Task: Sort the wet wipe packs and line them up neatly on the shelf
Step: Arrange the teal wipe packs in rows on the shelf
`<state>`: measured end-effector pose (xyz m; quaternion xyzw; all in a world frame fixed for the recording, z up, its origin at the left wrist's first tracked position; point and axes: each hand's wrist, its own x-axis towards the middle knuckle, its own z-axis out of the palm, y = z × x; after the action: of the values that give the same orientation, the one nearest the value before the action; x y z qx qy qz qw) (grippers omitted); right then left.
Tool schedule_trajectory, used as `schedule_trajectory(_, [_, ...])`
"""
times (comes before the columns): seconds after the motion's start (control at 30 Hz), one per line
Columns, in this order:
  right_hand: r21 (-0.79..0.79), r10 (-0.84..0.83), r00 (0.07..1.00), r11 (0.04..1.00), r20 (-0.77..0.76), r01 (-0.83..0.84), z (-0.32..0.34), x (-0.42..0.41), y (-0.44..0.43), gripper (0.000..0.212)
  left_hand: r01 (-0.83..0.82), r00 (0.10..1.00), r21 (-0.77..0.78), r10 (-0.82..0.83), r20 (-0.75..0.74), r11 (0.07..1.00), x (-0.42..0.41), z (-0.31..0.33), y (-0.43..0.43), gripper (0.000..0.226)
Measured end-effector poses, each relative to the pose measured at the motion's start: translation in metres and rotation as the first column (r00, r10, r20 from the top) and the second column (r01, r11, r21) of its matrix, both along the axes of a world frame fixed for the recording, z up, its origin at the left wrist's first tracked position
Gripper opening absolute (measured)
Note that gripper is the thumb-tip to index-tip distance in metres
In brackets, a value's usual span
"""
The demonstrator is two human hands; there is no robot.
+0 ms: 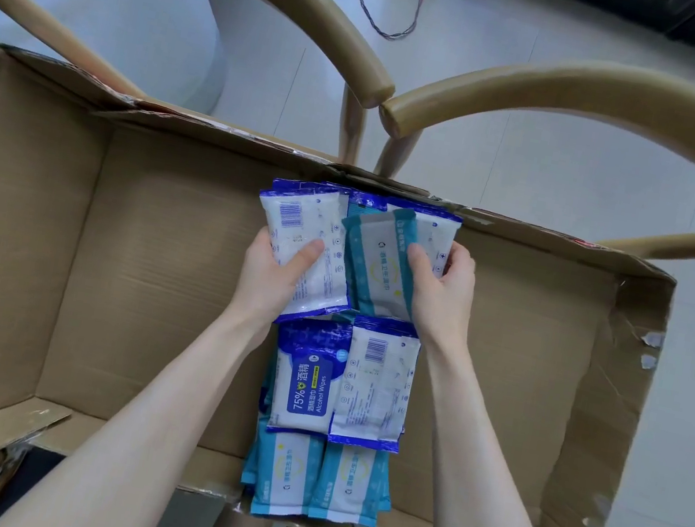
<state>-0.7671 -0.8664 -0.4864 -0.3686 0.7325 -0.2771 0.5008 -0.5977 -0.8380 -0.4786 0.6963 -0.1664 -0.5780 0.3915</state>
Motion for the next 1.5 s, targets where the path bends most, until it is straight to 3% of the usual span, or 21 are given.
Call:
schedule_trajectory(0.07, [-0.02,-0.007,0.998,1.0,-0.066,0.006,-0.002,-0.004,-0.001,0.02,-0.034,0.999,-0.022,0.035,0.013,0.999,-0.003,0.002,-0.001,0.033])
schedule_trajectory(0.17, [0.006,-0.015,0.994,1.0,-0.104,0.015,-0.007,-0.007,-0.004,0.034,-0.071,0.997,-0.041,0.069,-0.03,0.997,-0.007,0.005,-0.001,0.029])
schedule_trajectory(0.37, [-0.056,-0.133,0.979,0.99,-0.152,0.126,-0.007,-0.002,-0.003,0.035,0.033,0.999,-0.008,-0.033,-0.016,0.999,-0.026,0.0,0.002,0.024])
schedule_trajectory(0.5, [0.007,-0.223,0.975,0.975,-0.016,0.223,-0.001,-0.004,-0.004,0.047,0.02,1.0,-0.012,-0.02,-0.007,1.0,-0.029,0.0,0.0,0.027])
schedule_trajectory(0.63, [0.042,-0.192,0.975,0.981,0.111,0.188,0.006,-0.009,-0.007,0.025,0.02,1.0,-0.01,-0.02,0.015,1.0,-0.028,0.0,0.0,0.027])
schedule_trajectory(0.77, [-0.021,-0.164,0.959,0.985,0.233,0.173,0.015,-0.015,-0.006,0.021,0.016,0.999,-0.013,-0.015,0.029,1.0,-0.028,0.002,0.001,0.031])
schedule_trajectory(1.13, [-0.232,-0.225,0.95,0.933,0.218,0.274,0.048,-0.05,0.006,0.024,0.09,0.995,-0.08,-0.086,0.054,0.993,-0.049,0.03,0.001,0.033])
schedule_trajectory(1.37, [-0.105,-0.24,0.943,0.957,0.23,0.27,0.064,-0.106,0.054,0.021,0.222,0.975,-0.108,-0.221,0.018,0.969,-0.109,0.046,0.022,0.028])
schedule_trajectory(1.5, [-0.033,-0.25,0.946,0.964,0.209,0.262,0.063,-0.15,0.082,0.023,0.301,0.953,-0.043,-0.302,-0.007,0.953,-0.157,0.04,0.045,0.031])
